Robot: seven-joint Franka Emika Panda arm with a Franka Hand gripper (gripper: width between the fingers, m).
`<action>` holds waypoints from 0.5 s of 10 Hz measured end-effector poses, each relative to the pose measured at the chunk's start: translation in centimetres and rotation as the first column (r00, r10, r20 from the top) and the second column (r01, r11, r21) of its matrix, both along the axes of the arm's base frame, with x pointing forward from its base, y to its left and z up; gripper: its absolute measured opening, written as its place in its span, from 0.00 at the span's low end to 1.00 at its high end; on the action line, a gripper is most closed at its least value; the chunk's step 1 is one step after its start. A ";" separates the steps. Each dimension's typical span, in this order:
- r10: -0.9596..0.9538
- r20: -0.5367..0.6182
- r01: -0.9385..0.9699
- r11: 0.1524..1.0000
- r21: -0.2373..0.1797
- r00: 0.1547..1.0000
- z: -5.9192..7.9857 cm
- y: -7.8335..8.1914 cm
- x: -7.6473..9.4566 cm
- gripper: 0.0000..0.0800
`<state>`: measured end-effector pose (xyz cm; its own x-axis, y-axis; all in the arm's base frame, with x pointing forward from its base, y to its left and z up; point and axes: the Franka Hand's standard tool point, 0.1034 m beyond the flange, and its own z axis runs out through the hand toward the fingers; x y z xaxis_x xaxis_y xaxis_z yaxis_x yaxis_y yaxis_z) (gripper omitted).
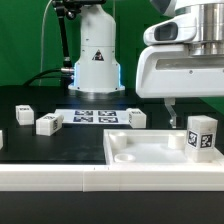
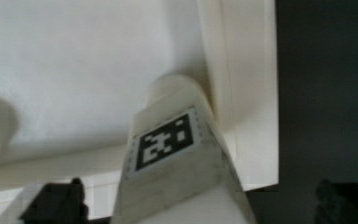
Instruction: Assemble one leg
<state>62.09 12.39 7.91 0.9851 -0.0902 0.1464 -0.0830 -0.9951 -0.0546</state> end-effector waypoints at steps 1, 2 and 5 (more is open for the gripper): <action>0.087 0.003 -0.087 0.996 -0.022 0.996 0.0 0.0 0.0 0.81; 0.161 0.003 -0.161 0.986 -0.043 0.987 0.0 0.0 0.0 0.81; 0.317 0.000 -0.316 0.945 -0.080 0.948 -0.1 -0.4 0.0 0.81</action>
Offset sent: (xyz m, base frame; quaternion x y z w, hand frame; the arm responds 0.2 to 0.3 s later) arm 0.0016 -0.0008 -0.0029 -0.0075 0.0038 -0.1379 0.9904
